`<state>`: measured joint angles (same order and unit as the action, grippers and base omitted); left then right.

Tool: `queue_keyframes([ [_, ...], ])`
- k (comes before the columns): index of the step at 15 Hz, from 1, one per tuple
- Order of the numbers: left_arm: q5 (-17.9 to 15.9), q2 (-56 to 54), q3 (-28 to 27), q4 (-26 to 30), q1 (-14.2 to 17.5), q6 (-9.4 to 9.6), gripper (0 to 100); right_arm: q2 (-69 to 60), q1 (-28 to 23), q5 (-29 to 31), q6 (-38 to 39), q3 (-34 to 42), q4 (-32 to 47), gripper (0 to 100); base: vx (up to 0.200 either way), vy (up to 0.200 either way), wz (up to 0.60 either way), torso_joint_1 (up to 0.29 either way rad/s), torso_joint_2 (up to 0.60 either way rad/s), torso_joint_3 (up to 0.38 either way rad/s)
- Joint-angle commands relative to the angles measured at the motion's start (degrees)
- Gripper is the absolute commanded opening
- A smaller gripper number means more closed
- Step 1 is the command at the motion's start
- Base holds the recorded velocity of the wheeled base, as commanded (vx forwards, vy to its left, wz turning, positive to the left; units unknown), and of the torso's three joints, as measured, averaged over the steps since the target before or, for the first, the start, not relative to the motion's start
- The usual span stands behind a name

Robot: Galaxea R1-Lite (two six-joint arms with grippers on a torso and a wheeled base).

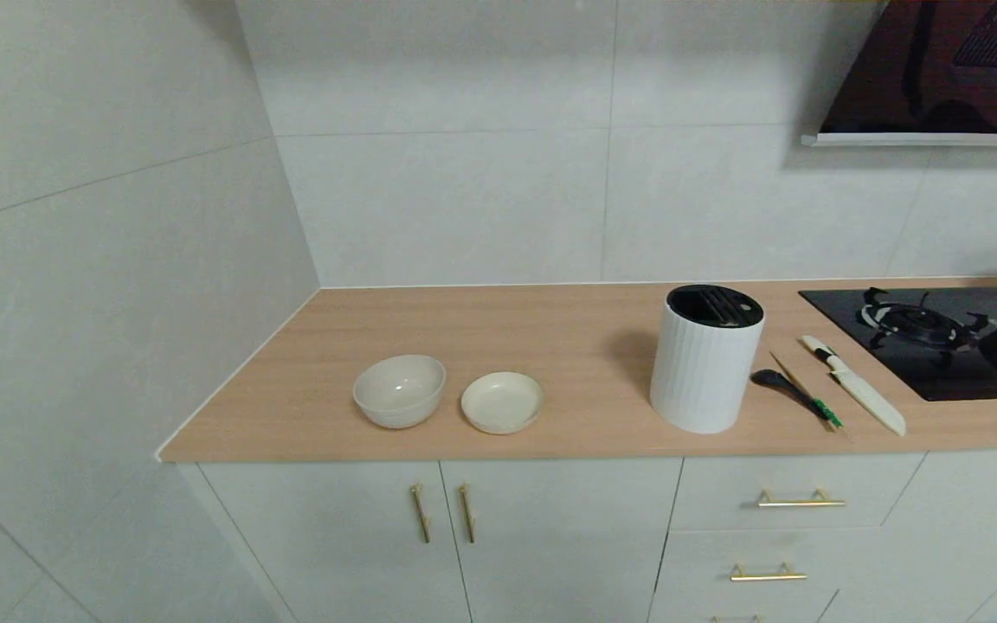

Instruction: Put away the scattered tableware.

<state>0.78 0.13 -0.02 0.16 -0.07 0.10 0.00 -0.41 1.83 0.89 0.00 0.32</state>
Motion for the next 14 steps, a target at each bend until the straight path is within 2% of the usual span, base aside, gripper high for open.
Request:
queue_keyframes([
  [1, 0.0, 0.0, 0.0, 0.0, 0.0, -0.01, 100, 0.0, 0.0, 0.0, 0.0, 0.0, -0.1, 100, 0.000, 0.200, 0.00, -0.002, 0.00, 0.002],
  [11, 0.0, 0.0, 0.0, 0.0, 0.0, 0.08, 100, 0.0, 0.0, 0.0, 0.0, 0.0, -0.1, 100, 0.000, 0.200, 0.00, 0.002, 0.00, 0.003],
  [14, 0.0, 0.0, -0.1, 0.0, 0.0, 0.08, 100, 0.0, 0.1, 0.0, 0.0, 0.0, 0.0, 100, 0.000, 0.000, 0.00, 0.000, 0.00, 0.000],
])
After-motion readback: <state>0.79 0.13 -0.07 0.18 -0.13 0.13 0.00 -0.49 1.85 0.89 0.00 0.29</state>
